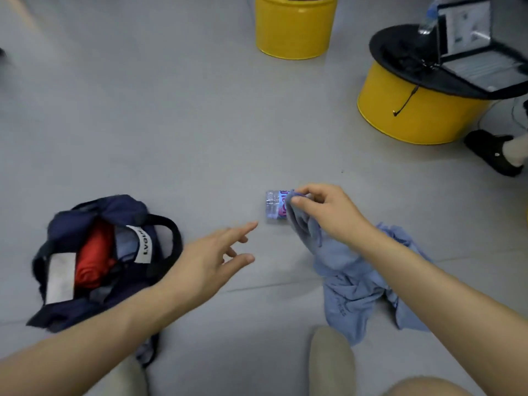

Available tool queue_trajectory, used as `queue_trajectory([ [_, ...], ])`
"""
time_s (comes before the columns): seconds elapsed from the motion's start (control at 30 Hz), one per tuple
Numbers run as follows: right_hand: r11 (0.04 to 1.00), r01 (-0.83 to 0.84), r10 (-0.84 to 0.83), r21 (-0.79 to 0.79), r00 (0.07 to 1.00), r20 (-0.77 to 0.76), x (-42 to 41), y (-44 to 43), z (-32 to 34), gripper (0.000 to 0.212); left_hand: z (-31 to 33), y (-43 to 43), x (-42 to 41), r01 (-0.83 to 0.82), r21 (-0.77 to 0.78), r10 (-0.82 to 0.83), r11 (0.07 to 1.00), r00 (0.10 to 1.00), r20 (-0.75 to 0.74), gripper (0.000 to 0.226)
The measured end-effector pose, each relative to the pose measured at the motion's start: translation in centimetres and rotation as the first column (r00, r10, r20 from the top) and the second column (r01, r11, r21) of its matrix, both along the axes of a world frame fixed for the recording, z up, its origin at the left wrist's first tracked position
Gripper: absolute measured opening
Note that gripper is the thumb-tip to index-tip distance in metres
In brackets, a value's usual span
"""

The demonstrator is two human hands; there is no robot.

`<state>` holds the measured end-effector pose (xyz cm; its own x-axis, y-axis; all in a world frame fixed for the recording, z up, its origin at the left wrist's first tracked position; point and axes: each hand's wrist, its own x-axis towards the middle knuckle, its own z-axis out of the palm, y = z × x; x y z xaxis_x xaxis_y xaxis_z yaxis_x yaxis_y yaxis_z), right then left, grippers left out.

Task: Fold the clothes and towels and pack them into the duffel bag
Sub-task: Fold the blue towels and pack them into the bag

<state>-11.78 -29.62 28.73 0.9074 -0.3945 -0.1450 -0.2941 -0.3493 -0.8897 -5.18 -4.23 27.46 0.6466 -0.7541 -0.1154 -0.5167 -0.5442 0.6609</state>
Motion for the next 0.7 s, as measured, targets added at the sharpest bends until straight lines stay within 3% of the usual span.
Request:
queue_trajectory([
  [0.17, 0.973, -0.060, 0.070, 0.225, 0.997, -0.037, 1.7, 6.8, 6.0, 0.014, 5.1, 1.8, -2.6, -0.272, -0.147, 0.256, 0.951, 0.960, -0.115, 0.040],
  [0.33, 0.920, 0.013, 0.003, 0.392, 0.999, -0.041, 2.8, 13.2, 8.8, 0.005, 7.2, 4.1, -3.6, -0.398, -0.275, 0.357, 0.875, 0.915, -0.189, 0.019],
  [0.47, 0.837, 0.090, -0.099, 0.540, 0.995, -0.011, 3.1, 16.3, 8.9, 0.001, 7.3, 5.9, -2.1, -0.426, -0.283, 0.423, 0.859, 0.903, -0.077, 0.010],
  [0.57, 0.907, 0.062, -0.099, 0.418, 0.993, 0.068, 3.0, 16.5, 8.6, 0.011, 7.7, 7.4, -1.1, -0.436, -0.312, 0.448, 0.844, 0.894, -0.036, 0.012],
  [0.7, 0.951, -0.067, 0.020, 0.302, 0.987, 0.156, 3.2, 16.4, 8.3, 0.020, 8.8, 8.9, 0.1, -0.385, -0.374, 0.416, 0.844, 0.909, 0.001, 0.019],
])
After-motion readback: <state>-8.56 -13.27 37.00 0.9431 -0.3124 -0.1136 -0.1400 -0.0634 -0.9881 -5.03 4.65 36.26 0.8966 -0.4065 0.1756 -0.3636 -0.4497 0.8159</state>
